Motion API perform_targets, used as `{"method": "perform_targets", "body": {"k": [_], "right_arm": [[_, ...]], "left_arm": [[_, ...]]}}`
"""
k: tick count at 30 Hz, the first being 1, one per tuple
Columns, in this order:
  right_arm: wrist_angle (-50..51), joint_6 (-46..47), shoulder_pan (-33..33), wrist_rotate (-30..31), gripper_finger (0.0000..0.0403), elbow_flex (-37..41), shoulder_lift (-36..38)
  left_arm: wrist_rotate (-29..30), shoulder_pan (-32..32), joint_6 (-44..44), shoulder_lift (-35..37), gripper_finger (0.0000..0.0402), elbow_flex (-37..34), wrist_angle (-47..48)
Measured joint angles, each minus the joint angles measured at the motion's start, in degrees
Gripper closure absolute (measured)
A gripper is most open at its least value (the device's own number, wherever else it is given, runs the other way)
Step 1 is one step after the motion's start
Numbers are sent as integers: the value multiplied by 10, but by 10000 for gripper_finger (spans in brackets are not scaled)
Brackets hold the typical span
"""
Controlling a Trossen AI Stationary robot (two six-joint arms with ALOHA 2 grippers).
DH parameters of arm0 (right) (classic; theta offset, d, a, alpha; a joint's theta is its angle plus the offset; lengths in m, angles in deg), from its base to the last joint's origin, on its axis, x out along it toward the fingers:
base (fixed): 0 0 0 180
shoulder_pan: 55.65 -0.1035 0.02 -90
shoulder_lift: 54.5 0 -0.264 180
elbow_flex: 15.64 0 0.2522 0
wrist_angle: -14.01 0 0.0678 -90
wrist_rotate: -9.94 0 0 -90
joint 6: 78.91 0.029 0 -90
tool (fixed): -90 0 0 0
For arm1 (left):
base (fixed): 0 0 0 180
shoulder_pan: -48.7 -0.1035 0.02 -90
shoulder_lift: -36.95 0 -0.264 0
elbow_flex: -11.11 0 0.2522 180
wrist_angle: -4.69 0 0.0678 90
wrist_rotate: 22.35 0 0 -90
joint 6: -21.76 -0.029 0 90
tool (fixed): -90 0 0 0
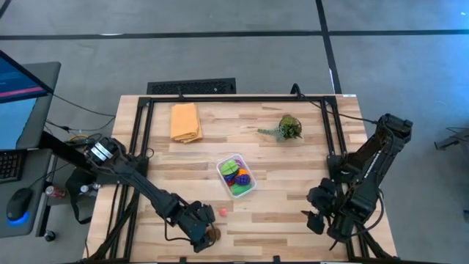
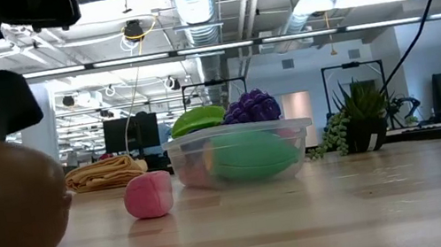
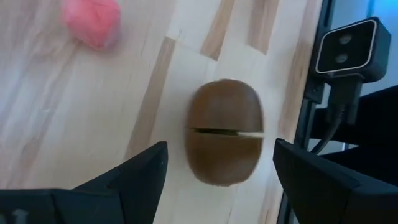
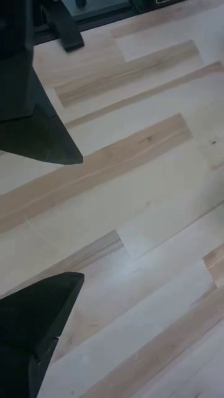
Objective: Pick and placing Produce into tupperware
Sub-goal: Put the brown kiwi into the transparent bin
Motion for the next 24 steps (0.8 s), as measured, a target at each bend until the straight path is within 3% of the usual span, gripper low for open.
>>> {"method": "perform_targets", "body": {"k": [8, 18, 24], "right_arm": [[5, 0, 6, 2, 81, 0, 0], [6, -11, 8, 2, 81, 0, 0], [4, 0, 8, 2, 81, 0, 0]], "left_arm": [[10, -1, -24, -3, 122, 0, -11], [-22, 8, -189, -3, 122, 0, -39], [-20, 1, -208, -3, 122, 0, -21]]}}
